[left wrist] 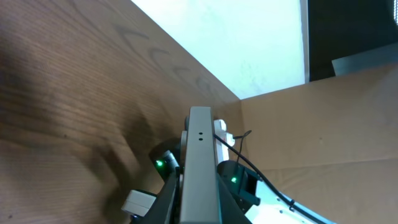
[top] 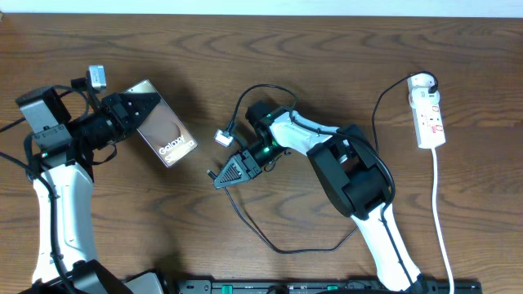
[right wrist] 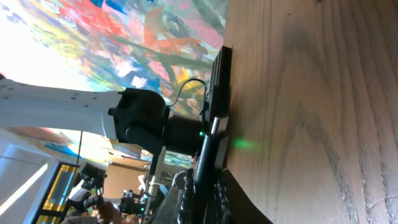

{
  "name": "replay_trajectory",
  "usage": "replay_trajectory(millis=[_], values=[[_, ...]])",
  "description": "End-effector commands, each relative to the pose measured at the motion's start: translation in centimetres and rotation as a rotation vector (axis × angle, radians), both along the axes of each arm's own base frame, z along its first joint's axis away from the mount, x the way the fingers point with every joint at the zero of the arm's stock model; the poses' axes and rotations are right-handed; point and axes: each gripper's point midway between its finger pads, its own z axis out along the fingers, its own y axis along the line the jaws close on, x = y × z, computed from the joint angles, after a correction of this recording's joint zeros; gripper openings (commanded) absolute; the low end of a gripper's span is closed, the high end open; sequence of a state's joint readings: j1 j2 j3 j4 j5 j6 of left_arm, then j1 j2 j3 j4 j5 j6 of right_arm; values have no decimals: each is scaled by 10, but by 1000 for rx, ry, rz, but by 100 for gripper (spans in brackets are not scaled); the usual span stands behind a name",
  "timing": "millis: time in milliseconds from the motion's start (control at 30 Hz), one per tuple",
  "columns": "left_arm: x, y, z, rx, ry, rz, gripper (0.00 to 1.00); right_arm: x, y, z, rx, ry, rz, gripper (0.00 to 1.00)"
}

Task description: Plug charger to phone and switch on socket

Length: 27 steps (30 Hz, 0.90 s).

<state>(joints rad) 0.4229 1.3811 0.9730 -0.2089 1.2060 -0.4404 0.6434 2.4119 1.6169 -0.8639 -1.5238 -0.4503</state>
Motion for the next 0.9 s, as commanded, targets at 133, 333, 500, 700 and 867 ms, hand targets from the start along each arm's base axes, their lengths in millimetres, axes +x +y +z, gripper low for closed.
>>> replay_trajectory(millis=[133,333,500,700,867], values=[[-3,-3,6,14,-60,-39,8,4,6,20,96,-63,5,9],[-3,-3,6,14,-59,-38,6,4,6,20,92,-58,4,9],[-3,-3,6,14,-59,-38,8,5,6,20,57,-12,1,10],[-3,-3,6,14,-59,-38,8,11,4,6,-115,48,-20,11],[-3,-3,6,14,-59,-38,8,32,-6,-43,-524,44,-129,9]])
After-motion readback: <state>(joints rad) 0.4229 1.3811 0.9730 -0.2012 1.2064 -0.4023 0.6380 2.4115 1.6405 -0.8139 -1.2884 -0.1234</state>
